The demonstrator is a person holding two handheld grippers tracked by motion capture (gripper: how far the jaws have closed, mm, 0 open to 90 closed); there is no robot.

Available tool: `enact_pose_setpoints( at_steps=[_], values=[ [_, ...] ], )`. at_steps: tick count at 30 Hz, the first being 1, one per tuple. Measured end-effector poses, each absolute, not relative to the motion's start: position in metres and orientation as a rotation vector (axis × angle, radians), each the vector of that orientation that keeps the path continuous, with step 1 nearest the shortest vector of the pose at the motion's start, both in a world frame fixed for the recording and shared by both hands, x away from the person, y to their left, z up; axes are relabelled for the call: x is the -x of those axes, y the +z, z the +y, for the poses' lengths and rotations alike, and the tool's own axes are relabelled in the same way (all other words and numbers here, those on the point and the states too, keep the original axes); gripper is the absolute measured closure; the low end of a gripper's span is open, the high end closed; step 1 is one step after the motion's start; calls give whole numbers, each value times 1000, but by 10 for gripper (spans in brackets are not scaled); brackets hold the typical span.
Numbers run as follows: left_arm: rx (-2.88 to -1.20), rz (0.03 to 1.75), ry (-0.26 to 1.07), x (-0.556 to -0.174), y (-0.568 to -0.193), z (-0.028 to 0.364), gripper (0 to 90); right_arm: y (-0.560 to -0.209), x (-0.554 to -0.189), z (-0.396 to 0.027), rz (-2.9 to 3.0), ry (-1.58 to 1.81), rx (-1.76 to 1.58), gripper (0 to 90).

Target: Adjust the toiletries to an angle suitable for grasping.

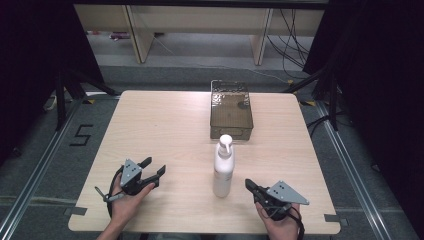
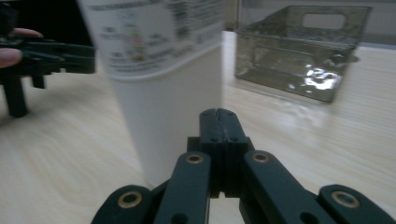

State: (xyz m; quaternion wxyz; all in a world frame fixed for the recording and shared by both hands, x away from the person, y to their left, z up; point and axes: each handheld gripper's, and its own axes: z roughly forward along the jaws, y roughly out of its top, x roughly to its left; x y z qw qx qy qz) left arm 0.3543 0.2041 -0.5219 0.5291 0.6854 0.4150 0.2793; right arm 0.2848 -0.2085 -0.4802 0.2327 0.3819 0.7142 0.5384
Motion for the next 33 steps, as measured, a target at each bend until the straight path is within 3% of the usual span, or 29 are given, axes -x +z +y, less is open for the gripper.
enact_pose_setpoints(
  at_steps=[9, 18, 33],
  values=[
    [-1641, 994, 667, -354, -522, 204, 356, -470, -267, -164, 2053, 1553, -966, 900],
    [-1640, 994, 663, -354, -522, 204, 355, -466, -272, -132, 2053, 1563, -936, 900],
    [-1643, 994, 662, -355, -522, 204, 353, -464, -280, -121, 1977, 1495, -1008, 900]
  ],
)
